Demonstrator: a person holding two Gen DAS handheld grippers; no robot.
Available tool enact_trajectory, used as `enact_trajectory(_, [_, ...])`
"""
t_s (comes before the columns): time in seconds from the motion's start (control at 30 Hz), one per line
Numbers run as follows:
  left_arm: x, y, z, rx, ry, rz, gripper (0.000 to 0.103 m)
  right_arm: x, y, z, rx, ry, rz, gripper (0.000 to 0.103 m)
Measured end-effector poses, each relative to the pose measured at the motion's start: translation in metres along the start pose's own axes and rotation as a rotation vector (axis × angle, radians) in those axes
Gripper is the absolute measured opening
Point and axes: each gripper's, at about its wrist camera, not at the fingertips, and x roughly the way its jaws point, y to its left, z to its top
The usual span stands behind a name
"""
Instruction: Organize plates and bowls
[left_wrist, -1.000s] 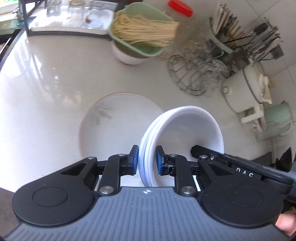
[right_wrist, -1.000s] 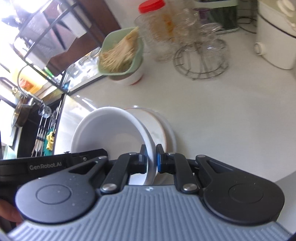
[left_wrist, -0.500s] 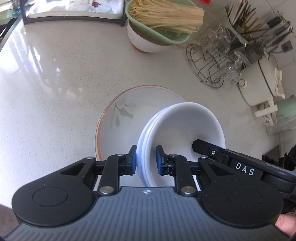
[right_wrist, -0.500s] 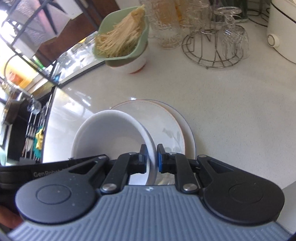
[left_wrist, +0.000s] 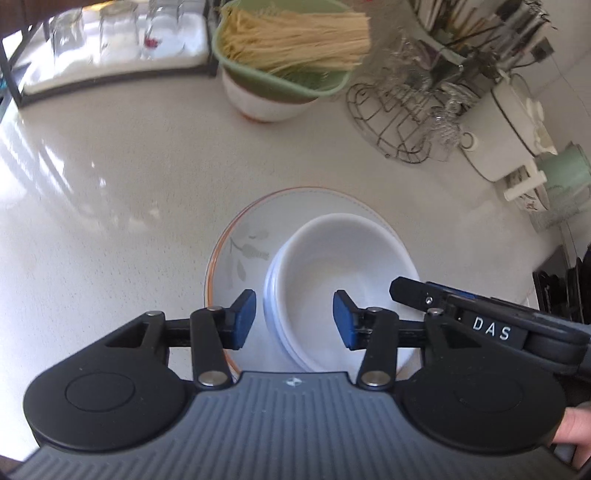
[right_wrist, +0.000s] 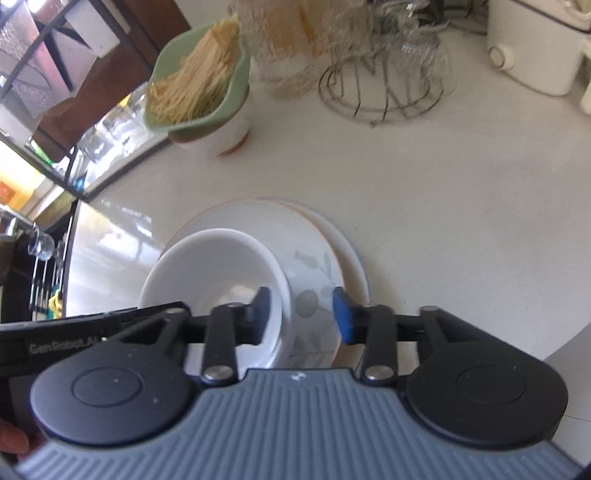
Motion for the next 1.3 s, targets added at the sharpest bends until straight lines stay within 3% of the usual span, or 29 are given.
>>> enact_trajectory(0.3, [-0.05, -0.007, -0.001, 0.063, -0.09, 0.025, 0.052, -0.03, 0.005, 0.002, 0.008, -0.08, 0.027, 0.041])
enact_trajectory(0.6, [-0.107, -0.043, -0.002, 0.127, -0.226, 0.03, 0.052, -0.095, 0.011, 0.01, -0.065, -0.249, 0.056, 0.041])
enact_trajectory(0.97, [-0.176, -0.089, -0.045, 0.122, -0.364, 0.055, 0.053, -0.168, -0.001, -0.01, -0.124, -0.397, 0.108, 0.041])
enact_trajectory(1.13, [-0.187, -0.103, -0.074, 0.111, -0.391, 0.095, 0.08, -0.188, -0.012, -0.028, -0.17, -0.449, 0.109, 0.086])
enact_trajectory(1.3, [-0.197, -0.115, -0.102, 0.087, -0.426, 0.129, 0.095, -0.201, -0.032, -0.047, -0.174, -0.481, 0.103, 0.087])
